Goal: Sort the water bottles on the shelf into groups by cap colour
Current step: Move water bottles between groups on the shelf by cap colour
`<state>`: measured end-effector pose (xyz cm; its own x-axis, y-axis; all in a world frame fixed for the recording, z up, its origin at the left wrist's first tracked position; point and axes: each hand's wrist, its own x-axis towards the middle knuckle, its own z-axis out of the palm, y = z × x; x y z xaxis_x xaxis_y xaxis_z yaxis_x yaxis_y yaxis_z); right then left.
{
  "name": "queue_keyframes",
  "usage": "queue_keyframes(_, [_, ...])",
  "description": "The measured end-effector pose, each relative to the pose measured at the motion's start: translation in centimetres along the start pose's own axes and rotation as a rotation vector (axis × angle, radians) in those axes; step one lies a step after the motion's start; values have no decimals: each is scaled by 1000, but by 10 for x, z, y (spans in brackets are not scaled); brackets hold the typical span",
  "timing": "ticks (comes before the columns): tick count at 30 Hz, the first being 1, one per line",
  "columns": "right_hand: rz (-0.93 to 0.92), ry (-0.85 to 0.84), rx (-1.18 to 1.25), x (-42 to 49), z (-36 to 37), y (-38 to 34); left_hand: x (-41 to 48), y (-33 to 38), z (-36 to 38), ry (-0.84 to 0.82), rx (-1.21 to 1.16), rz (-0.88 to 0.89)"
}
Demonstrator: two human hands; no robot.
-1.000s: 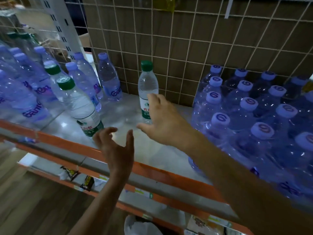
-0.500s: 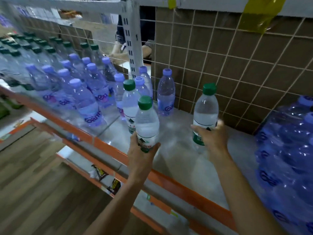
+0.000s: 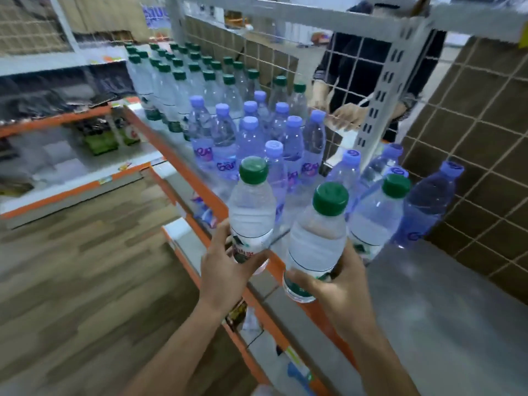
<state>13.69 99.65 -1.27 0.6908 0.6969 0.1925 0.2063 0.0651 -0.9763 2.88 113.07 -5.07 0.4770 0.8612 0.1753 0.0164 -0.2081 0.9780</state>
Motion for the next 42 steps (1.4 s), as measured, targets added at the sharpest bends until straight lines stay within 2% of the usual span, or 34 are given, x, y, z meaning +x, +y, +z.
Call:
queue_keyframes(5, [-22,-146,15,54,76,13,39,-14,-59,161,29,-56])
queue_keyframes(10, [-72,-219,51,115,154,24,106,-38,-116,302,58,-89])
queue_keyframes(19, [-117,-201,120,260,290,31,282,-60,-206,253,111,-57])
queue_keyframes(25, [-157,-236,67,345,363,25,380,-74,-259,319,159,-12])
queue_keyframes(30, [-150,-208,112,394,412,23,465,-94,-304,368,173,24])
queue_keyframes(33, [-195,-178,148,425,448,18,523,-103,-330,334,159,60])
queue_keyframes(38, [-267,-64,133,466,517,19,626,-129,-367,148,146,104])
queue_keyframes(42, [-242,-6,152,492,567,13,702,-143,-394,2,157,121])
